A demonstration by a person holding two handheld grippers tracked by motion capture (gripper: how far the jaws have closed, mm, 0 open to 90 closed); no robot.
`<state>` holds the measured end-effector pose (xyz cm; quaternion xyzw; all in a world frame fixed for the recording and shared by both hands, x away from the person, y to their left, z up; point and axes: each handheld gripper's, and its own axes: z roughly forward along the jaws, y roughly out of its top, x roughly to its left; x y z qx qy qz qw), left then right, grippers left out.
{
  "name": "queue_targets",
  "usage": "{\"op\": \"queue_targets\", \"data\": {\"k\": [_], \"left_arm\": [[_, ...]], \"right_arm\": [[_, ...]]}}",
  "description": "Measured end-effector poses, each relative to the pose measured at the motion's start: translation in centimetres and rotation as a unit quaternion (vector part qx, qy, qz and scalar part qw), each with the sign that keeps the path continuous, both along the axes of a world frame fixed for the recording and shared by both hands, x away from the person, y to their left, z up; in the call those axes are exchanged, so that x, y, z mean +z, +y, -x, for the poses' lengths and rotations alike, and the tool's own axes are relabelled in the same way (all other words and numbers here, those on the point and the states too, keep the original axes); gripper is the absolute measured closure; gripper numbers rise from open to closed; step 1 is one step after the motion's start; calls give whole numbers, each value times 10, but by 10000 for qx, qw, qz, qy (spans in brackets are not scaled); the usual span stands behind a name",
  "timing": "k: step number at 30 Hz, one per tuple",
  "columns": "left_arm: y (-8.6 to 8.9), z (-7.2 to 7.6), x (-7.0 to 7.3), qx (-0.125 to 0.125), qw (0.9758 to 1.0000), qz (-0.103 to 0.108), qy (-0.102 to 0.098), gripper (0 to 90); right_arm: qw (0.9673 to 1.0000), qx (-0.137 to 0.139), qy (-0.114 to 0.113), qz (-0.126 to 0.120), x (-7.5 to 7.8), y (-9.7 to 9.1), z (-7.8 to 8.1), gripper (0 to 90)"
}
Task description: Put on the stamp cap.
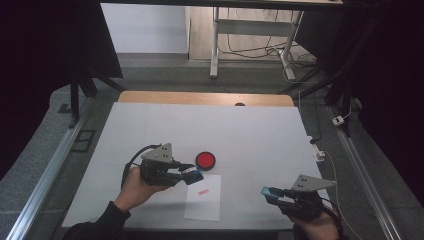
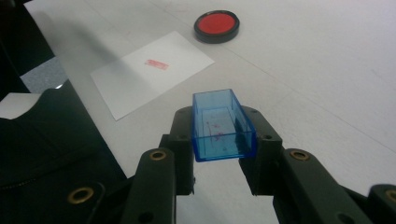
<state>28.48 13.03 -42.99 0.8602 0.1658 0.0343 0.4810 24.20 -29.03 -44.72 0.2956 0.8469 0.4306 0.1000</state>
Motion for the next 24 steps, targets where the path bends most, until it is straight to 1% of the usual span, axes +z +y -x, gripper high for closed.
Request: {"op": "queue_targets", "data": {"k": [8,13,17,20,24], "left_arm": [[1,0,2,-41,10000,21,-24,700],[2,0,3,-75,9999,60,-47,701],[3,1,5,-107,9999,65,-76,700],[3,1,7,-124,9999,65,-101,701],[4,0,8,-147,9998,61,-105,701]], "right_arm": [[9994,319,-137,-96,4,10,-1,683],[9982,575,-130,-139,6,19,-3,683],[9973,721,-103,-91,6,26,-6,683],[9964,826,-100,-135,6,31,-9,684],[9956,914,-183,-88,6,39,-12,684]]}}
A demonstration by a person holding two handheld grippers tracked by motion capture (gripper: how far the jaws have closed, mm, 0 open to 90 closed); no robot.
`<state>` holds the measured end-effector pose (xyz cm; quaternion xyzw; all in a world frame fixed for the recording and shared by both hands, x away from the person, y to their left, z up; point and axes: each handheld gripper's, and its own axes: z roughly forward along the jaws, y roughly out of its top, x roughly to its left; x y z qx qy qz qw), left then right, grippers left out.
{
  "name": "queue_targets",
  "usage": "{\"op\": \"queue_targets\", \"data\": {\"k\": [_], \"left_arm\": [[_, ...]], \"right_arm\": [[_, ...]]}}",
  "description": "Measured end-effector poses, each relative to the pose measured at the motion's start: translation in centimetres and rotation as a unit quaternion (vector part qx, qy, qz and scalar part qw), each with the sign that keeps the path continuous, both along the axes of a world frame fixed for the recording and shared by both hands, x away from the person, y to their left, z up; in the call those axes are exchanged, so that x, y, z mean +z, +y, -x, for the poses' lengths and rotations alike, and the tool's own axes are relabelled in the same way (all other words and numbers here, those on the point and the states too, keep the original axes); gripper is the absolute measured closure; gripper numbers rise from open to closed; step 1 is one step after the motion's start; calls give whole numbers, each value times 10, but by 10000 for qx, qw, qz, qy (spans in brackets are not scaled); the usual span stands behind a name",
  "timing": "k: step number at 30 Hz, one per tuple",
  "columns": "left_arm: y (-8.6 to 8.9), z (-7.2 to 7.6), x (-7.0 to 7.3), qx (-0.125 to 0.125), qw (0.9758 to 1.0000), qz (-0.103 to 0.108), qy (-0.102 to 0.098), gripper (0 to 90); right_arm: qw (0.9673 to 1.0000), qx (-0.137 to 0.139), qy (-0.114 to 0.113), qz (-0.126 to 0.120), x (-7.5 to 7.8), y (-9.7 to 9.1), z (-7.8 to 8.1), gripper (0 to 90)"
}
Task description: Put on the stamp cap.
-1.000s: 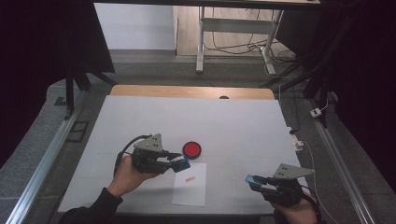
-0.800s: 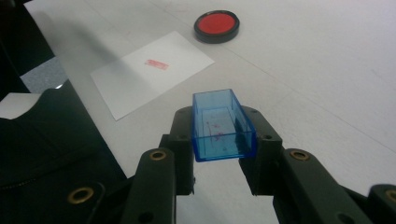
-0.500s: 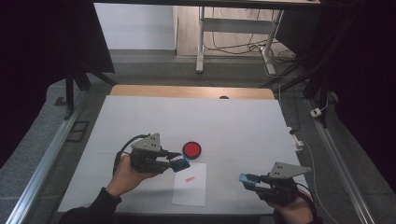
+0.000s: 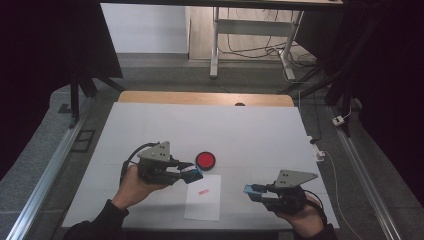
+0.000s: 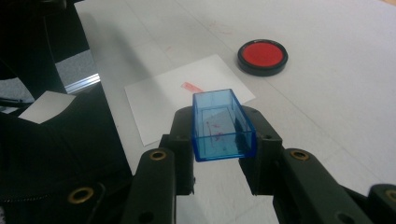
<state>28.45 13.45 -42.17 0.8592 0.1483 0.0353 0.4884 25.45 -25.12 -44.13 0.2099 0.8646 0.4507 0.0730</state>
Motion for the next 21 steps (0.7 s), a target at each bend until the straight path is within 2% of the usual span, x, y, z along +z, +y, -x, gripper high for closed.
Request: {"op": "queue_targets", "data": {"k": [5,11,16,21], "left_arm": [[1,-1,1,-31,10000,7,-13,701],[1,-1,2,-72,10000,55,-16,701],[1,-1,2,-130,9999,84,-31,700],[1,-1,3,-181,9998,115,-53,701]], "right_arm": [[9998,203,-51,-13,0,11,-4,685],[9989,423,117,-192,-2,23,-13,684],[9973,639,174,-313,-3,34,-20,684],[9958,836,212,-308,-6,44,-27,684]]}}
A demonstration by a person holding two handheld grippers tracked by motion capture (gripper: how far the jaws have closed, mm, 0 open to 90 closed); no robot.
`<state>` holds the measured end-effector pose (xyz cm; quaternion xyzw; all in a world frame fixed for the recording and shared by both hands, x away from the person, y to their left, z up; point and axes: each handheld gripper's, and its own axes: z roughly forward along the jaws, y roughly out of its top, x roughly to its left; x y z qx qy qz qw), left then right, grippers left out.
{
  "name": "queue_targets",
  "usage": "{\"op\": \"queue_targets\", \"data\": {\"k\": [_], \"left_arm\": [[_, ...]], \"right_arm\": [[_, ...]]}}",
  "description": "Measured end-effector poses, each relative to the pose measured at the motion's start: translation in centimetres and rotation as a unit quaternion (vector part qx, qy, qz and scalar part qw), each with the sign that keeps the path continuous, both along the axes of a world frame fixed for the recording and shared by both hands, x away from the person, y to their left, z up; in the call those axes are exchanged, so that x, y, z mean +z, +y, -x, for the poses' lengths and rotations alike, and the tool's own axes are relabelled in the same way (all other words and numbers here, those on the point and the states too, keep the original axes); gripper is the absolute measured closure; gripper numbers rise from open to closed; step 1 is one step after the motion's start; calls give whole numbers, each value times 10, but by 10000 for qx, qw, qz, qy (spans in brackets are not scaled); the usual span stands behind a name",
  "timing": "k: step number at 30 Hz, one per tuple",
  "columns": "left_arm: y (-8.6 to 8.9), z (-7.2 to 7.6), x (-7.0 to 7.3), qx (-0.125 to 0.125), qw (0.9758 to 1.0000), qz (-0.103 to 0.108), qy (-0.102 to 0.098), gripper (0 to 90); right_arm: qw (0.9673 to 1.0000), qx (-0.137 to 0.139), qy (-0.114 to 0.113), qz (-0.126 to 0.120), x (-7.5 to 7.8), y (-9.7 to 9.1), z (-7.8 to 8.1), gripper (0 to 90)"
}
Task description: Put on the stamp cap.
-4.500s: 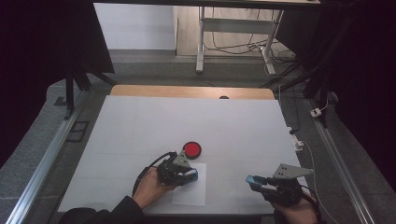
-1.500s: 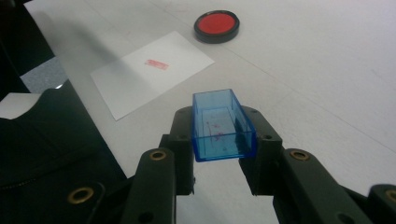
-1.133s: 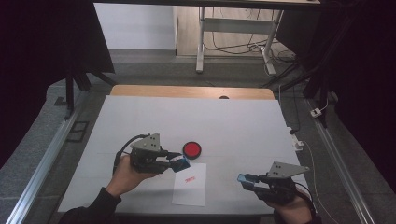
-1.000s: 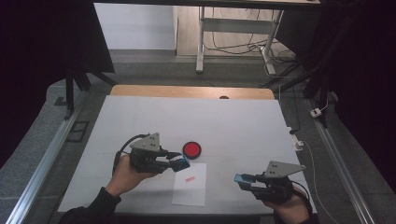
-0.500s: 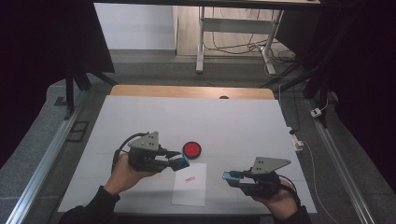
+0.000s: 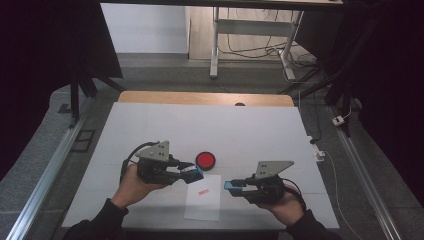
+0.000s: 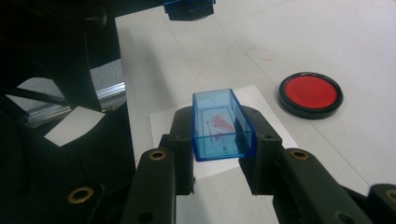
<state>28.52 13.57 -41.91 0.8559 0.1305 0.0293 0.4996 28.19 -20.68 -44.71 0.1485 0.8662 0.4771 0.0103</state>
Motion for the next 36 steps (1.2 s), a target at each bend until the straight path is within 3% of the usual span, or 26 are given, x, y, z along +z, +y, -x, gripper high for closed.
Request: {"op": "queue_targets", "data": {"k": [10,23,36], "left_arm": [[-2,0,-1,-96,9999,4,-57,702],[-7,0,-2,-241,9996,-27,-138,702],[-12,0,-4,-376,9989,-77,-259,702]], "right_arm": [[9993,344,16,-119,-5,18,-12,684],[9959,830,262,-249,-16,43,-24,685],[9925,1164,212,-291,-21,65,-31,685]]}}
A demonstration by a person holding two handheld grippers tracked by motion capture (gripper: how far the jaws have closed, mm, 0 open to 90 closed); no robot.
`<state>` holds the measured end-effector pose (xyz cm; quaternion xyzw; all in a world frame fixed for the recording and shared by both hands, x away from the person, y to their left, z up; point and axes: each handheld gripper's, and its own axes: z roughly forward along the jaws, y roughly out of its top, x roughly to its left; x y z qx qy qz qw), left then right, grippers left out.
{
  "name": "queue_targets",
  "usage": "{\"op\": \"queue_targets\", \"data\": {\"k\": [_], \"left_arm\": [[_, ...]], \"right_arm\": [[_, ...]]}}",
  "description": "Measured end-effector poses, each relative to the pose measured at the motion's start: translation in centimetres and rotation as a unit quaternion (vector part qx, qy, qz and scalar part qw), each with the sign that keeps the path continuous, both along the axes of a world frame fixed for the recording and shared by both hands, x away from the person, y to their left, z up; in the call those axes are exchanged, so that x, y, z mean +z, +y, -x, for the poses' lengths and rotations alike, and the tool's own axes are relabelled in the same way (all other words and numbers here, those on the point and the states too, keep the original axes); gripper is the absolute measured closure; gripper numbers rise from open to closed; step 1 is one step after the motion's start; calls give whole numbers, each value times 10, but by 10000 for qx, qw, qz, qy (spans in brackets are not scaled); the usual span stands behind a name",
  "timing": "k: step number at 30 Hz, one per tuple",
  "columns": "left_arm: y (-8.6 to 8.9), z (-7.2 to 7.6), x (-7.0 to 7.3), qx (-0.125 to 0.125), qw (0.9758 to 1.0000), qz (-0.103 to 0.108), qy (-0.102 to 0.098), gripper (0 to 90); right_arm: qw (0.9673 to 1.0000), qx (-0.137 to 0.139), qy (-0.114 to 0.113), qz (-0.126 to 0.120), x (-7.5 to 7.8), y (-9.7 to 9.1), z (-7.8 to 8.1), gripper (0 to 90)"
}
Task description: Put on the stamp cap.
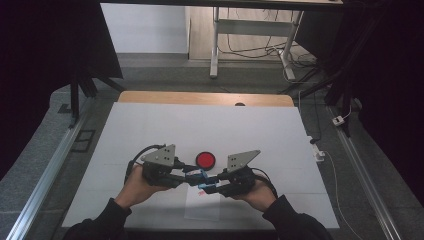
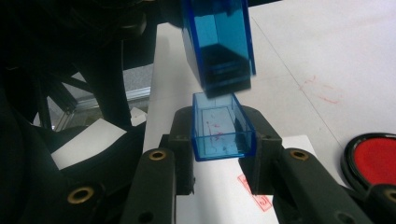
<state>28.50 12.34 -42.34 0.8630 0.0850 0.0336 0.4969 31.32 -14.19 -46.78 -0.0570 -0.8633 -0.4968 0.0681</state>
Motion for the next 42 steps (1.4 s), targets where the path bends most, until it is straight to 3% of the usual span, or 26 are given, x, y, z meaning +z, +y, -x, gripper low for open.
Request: {"op": "queue_targets", "data": {"k": [15,26,39,42], "left_arm": [[-2,1,0,-160,9998,104,-78,702],[-3,2,-1,-312,9993,114,-166,702],[-1,1,-2,-353,9988,350,-46,702],[-1,1,-1,-359,9989,305,-71,702]], "right_arm": [[9998,162,-58,-83,2,10,-1,685],[9995,247,53,-189,4,12,0,685],[9990,311,-37,-316,7,10,1,688],[9989,317,-77,-324,7,10,2,687]]}}
